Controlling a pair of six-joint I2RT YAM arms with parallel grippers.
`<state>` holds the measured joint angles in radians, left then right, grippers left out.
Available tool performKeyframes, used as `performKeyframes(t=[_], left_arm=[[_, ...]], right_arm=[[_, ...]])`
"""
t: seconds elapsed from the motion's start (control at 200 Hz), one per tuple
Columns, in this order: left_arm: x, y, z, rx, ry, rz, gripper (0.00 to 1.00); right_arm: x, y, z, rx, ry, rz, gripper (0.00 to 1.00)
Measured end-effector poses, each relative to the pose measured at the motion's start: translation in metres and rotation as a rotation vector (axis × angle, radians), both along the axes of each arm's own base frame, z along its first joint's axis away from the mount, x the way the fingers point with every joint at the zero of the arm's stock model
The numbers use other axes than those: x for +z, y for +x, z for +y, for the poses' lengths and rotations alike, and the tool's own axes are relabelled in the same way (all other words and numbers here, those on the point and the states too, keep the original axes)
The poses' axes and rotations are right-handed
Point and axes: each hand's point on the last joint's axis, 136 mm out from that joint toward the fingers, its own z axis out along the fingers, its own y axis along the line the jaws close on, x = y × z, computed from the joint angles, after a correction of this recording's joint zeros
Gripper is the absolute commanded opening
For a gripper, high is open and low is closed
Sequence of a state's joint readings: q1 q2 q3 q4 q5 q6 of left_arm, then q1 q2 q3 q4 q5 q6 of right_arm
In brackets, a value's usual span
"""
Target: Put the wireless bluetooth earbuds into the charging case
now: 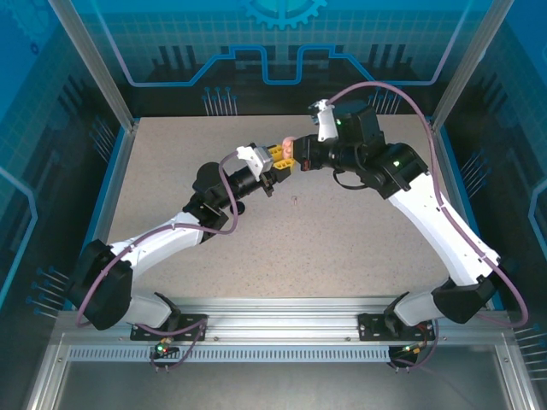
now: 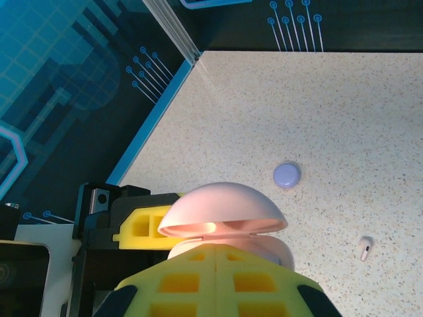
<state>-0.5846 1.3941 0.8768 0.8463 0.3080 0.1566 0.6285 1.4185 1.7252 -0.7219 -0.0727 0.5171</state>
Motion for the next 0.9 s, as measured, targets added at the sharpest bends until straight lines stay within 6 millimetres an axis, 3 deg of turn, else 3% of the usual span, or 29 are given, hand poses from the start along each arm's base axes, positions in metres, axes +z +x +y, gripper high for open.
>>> performKeyframes(t=[0.18,0.325,0.495,0.625,0.785,0.9], left_arm=[[0.001,0.0,0.0,0.0,-0.003,-0.004,0.0],[0.003,-0.001,0.0,0.0,-0.007,-0.01,0.0],[0.004,-0.001,0.001,0.0,-0.01,-0.014,0.0],[0.005,-0.001,0.001,0.001,-0.012,-0.017,0.0],[0.005,0.001,0.007,0.038,-0.024,-0.02,0.0],[0.008,-0.001,0.015,0.072,-0.039,-0.032,0.0]], right_arm=[[0.025,-0.013,-0.003,0.049,0.096,-0.052,0.0],[0.057,-0.015,-0.027,0.012,0.172,-0.121,0.0],[0.059,-0.011,-0.038,-0.022,0.174,-0.124,0.0],[0.035,0.003,-0.043,-0.057,0.138,-0.073,0.01],[-0.024,0.039,-0.064,-0.161,0.04,0.054,0.38],[-0.082,0.064,-0.068,-0.178,-0.08,0.165,0.51]])
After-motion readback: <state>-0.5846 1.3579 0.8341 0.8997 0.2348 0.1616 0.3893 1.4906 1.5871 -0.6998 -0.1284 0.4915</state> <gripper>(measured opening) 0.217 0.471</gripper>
